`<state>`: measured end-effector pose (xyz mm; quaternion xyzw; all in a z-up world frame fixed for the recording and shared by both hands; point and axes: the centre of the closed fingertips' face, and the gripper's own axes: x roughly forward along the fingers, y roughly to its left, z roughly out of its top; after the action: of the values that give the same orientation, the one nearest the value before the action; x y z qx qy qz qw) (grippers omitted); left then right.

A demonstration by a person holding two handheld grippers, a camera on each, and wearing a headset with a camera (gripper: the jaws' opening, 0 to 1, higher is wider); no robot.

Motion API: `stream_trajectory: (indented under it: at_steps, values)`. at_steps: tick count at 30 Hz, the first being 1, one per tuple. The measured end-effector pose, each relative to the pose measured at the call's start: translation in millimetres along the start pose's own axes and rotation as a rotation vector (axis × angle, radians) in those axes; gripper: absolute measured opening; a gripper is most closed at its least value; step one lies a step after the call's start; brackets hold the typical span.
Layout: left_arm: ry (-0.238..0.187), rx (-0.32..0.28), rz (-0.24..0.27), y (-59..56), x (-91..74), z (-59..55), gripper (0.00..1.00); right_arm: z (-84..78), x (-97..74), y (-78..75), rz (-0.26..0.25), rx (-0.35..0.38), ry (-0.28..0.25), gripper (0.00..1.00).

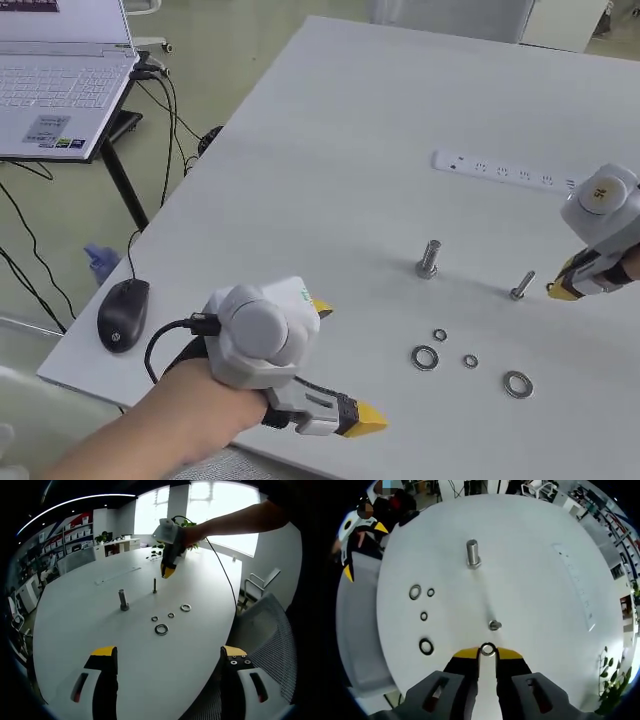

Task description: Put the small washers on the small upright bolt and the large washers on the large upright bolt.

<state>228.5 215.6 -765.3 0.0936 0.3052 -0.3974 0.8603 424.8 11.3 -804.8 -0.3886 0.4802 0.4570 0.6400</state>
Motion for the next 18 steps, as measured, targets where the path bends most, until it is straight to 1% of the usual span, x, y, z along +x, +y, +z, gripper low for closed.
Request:
stream_trajectory:
  at_steps: [10, 18]
  values:
    - [0.004, 0.000, -0.001, -0.1, -0.1, -1.7, 0.84, 5.1, 0.8, -9.1, -0.013, 0.000, -0.001, 0.12]
    - [0.007, 0.002, -0.004, 1.2, 0.4, -2.0, 0.84, 14.0, 0.3, -12.1, -0.014, -0.005, -0.007, 0.12]
